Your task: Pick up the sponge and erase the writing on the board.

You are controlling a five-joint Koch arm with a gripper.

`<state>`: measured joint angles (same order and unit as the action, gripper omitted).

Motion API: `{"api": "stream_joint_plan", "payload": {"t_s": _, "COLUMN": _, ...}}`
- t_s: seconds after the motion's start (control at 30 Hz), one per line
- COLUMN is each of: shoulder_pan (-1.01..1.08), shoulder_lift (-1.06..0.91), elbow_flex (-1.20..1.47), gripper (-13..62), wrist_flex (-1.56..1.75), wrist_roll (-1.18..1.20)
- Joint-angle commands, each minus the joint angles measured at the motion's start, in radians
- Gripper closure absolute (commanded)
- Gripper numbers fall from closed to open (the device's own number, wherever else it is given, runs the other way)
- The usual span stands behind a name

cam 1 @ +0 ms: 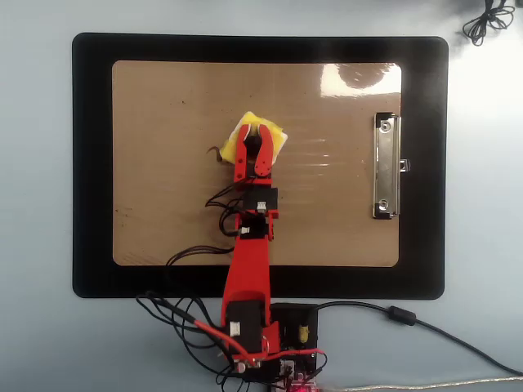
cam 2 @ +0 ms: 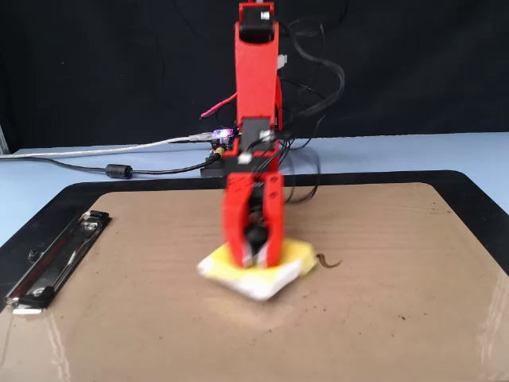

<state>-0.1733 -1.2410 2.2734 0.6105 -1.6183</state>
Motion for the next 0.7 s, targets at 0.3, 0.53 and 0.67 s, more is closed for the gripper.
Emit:
{"api": "stream_joint_plan", "payload": {"t_s": 0.3, "shoulder_pan": -0.028, "shoulder_lift": 0.184, "elbow_flex": -0.255, "gripper": 57.3, "wrist_flex": -0.066, "wrist_roll": -0.029}}
{"api": "stream_joint_plan", "payload": {"t_s": 0.53, "shoulder_pan": -0.025, "shoulder_lift": -0.230, "elbow_flex": 0.209, "gripper": 57.3, "wrist_flex": -0.066, "wrist_roll": -0.028}}
{"api": "stream_joint_plan", "payload": {"t_s": 0.67, "shoulder_pan": 0.044, "shoulder_lift": -0.347, "elbow_flex": 0.298, "gripper": 57.3, "wrist_flex": -0.072, "wrist_roll": 0.026}}
